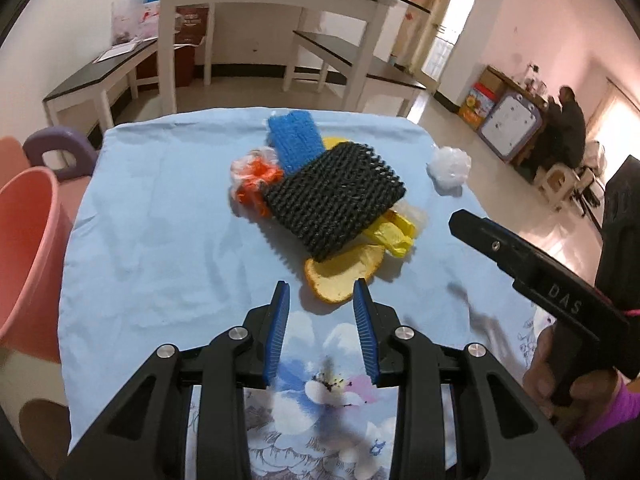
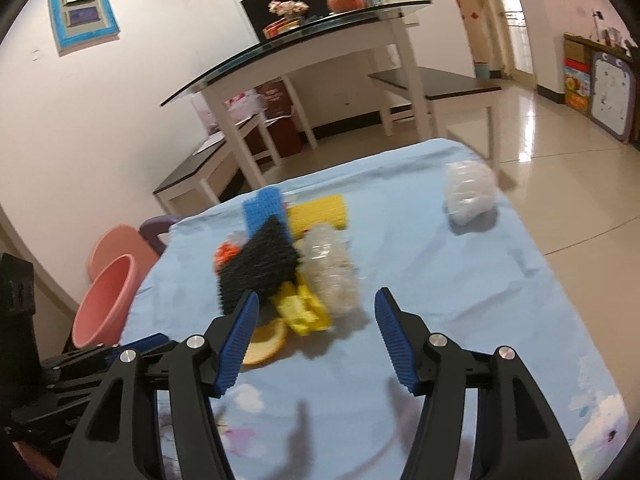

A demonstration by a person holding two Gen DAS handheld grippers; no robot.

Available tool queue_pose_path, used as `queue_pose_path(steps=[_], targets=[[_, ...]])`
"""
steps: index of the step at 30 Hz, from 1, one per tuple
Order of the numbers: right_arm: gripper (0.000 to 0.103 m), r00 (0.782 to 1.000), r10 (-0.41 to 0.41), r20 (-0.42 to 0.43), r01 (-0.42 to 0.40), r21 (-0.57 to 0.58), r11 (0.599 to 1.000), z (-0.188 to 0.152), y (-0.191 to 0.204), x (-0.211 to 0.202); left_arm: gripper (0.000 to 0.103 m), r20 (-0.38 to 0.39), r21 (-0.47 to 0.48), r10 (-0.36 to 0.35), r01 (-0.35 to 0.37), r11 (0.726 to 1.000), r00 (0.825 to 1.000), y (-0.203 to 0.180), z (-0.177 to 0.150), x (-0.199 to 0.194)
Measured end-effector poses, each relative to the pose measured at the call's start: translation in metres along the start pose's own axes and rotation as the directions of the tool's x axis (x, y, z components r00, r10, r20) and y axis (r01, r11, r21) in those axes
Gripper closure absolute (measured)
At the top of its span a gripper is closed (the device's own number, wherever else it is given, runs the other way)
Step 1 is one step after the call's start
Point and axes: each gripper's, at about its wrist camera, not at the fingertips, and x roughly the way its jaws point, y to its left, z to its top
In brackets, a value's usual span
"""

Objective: Collect trash
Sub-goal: 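Move both tools back over the table toward the black mesh net, then grasp the black mesh net with the left tool while the right tool grasps the clear plastic bag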

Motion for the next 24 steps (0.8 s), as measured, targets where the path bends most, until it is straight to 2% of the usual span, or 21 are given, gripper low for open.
queue_pose_path(steps=[5, 9, 13, 17, 20, 24], targets=[[0.043, 0.999, -0.036, 0.010, 0.036, 0.033, 0.999, 0.002, -0.022, -0.001, 0.070, 0.059, 0.121, 0.021, -0.029, 0.992, 0.998, -0.016, 0.015, 0.003], [0.043, 0.998, -0.056, 0.021, 0.055, 0.050, 0.997, 0.006, -0.037, -0.001, 0.070, 0.050, 0.212, 0.030, -0.040, 0.976, 0.998, -0.026, 0.027, 0.018], [0.043, 0.997, -0.076, 0.023, 0.074, 0.065, 0.995, 0.009, -0.050, 0.001, 0.070, 0.033, 0.312, 0.038, -0.047, 0.949, 0.999, -0.036, 0.032, 0.037], [0.043, 0.996, -0.093, 0.010, 0.092, 0.083, 0.992, 0.009, -0.062, 0.006, 0.070, 0.037, 0.408, 0.100, -0.106, 0.907, 0.994, -0.041, 0.030, 0.057], [0.043, 0.995, -0.105, 0.000, 0.104, 0.101, 0.989, 0.009, -0.071, 0.009, 0.070, 0.028, 0.462, 0.123, -0.122, 0.878, 0.992, -0.045, 0.027, 0.070], [0.043, 0.993, -0.115, -0.008, 0.115, 0.111, 0.987, 0.013, -0.080, 0.014, 0.070, 0.016, 0.482, 0.154, -0.142, 0.864, 0.988, -0.042, 0.025, 0.088]])
